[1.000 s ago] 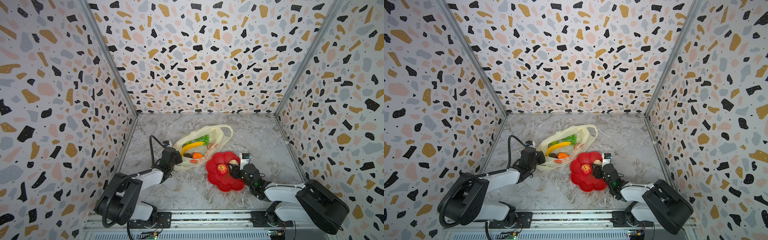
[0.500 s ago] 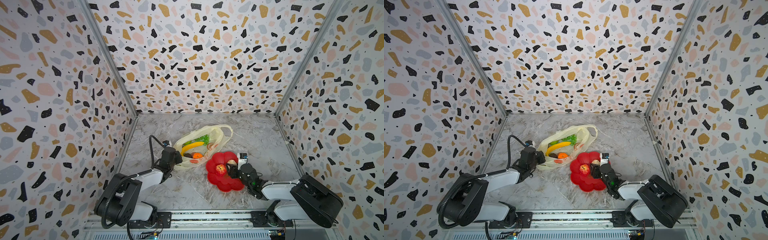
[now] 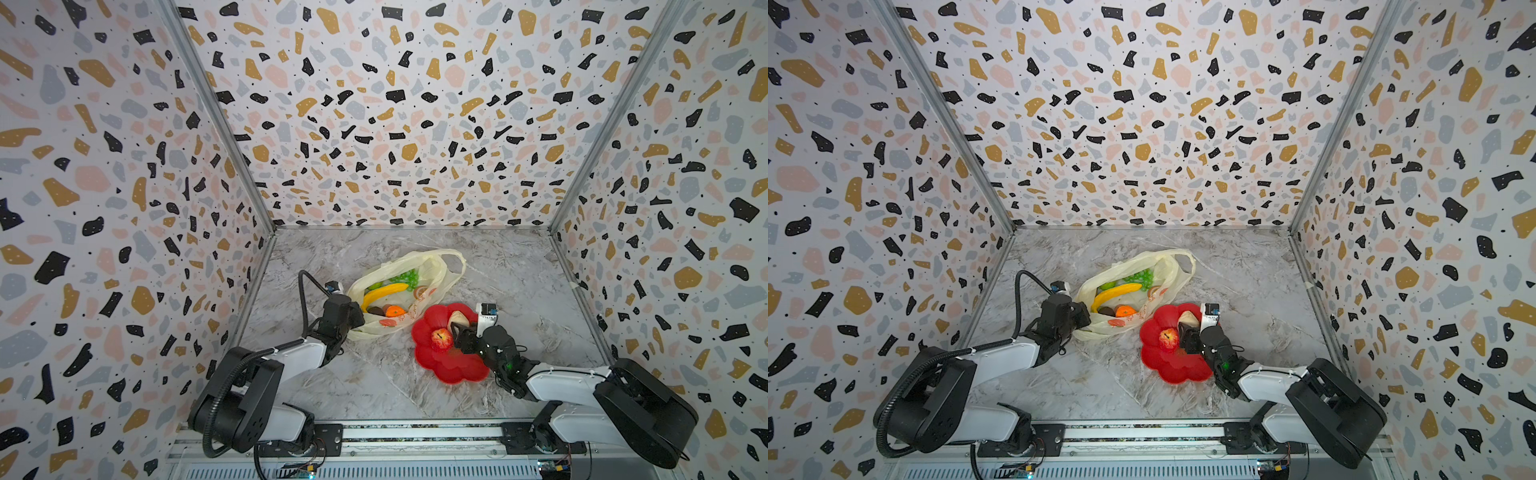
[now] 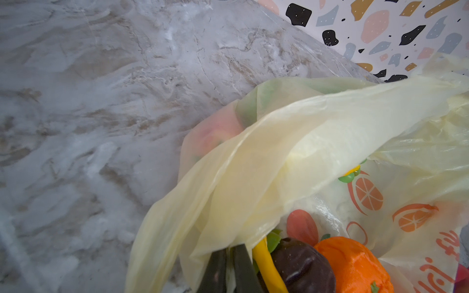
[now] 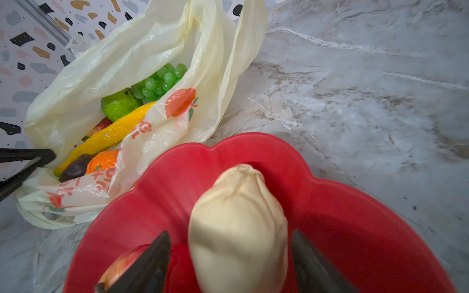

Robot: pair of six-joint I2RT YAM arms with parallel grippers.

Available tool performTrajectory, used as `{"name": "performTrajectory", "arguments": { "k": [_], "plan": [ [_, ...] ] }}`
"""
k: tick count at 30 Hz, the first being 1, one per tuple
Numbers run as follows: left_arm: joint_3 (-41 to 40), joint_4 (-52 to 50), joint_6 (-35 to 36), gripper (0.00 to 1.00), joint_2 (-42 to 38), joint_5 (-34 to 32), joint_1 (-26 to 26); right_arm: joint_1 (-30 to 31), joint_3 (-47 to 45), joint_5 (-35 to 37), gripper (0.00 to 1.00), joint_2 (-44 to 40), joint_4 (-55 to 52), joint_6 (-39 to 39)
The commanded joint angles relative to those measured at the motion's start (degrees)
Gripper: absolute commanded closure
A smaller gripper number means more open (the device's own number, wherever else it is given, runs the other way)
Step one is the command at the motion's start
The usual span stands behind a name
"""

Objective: Take fruits out of the plastic bag
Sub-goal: Place the fruit on the plate.

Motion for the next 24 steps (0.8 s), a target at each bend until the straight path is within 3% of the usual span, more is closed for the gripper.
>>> {"name": "performTrajectory", "arguments": {
  "k": [1, 13, 24],
  "plan": [
    [0.7, 0.5, 0.8, 0.91, -1.2, -1.1, 0.5, 0.7, -1.1, 2.3, 0.28, -2.2, -1.7, 0.1],
    [0.7, 0.6, 0.8, 0.91, -1.1, -1.0, 0.5, 0.8, 0.6, 2.8, 0.28, -8.5, -7.6, -1.4],
    [0.4, 1.1, 0.4, 0.91, -1.1, -0.3, 0.4, 0.9, 15.6, -5.8, 0.28, -6.8, -20.3, -9.0]
  ]
}}
